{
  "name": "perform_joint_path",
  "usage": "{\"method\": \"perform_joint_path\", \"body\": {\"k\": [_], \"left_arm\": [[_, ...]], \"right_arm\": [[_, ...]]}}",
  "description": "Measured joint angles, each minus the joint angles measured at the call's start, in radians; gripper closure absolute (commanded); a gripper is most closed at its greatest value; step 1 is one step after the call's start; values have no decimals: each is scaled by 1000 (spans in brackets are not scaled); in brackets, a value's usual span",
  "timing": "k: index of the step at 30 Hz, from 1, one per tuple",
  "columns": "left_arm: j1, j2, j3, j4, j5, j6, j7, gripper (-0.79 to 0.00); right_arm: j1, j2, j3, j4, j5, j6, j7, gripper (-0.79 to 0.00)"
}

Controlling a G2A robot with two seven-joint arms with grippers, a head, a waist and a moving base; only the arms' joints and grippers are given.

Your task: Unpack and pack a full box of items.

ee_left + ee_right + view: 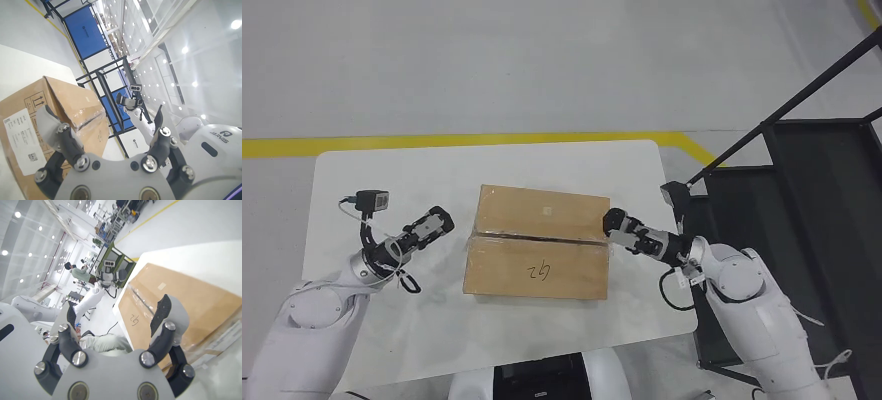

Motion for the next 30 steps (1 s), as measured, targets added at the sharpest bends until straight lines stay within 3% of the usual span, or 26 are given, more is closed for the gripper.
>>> {"method": "perform_joint_path", "body": {"k": [14, 30], "left_arm": [[8, 10, -36, -18, 7, 34, -86, -785], [16, 12, -34, -43, 10, 74, -121, -785]], "right_arm": [[231, -36, -277, 153, 89, 181, 70, -785], [265, -44, -340, 247, 45, 206, 35, -785]]}}
